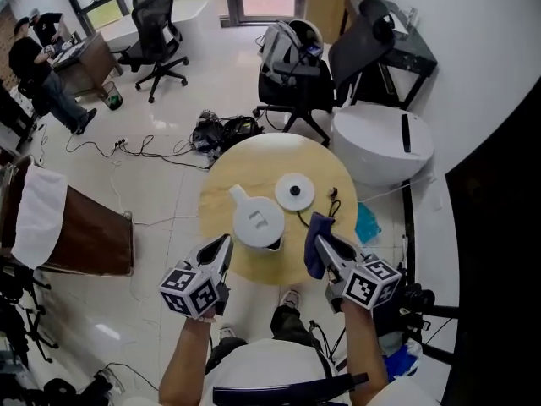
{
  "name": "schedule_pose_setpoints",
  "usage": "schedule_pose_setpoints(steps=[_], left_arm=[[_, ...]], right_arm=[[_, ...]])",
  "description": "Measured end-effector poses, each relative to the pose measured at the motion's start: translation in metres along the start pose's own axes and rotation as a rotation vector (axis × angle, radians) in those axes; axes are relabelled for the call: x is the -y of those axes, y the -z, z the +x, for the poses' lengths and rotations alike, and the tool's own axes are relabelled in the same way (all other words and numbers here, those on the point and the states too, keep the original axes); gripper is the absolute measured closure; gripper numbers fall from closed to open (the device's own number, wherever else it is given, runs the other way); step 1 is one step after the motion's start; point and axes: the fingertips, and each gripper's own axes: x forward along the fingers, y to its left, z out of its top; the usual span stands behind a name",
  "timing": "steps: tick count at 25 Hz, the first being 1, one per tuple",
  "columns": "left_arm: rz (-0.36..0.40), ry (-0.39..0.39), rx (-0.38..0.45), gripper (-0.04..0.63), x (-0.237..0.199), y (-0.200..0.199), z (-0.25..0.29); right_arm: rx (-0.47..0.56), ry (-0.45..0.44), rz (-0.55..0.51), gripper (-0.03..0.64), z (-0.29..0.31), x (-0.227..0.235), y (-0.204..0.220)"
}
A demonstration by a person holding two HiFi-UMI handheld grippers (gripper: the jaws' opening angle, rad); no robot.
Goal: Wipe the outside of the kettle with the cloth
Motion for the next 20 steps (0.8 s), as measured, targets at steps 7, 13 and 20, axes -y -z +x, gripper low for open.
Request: schedule_pose_setpoints(steps=[7,13,20], left_arm=[[0.103,0.105,-0.008,0.595,0.002,0.018,-0.056],[0.163,0.151,-0.011,0.595,-0.012,0.039,-0.131],[0.161,0.218,-0.01,0.595,-0.006,0.058,-0.188]], right_arm=[[0.132,0.178,-0.048,0.533,-0.042,-0.063,0.033],[0.146,0.274,-0.074,0.532,-0.053,-0.15,0.098],[0.123,0.311,-0.099,0.532,-0.069,-0.224,0.15]])
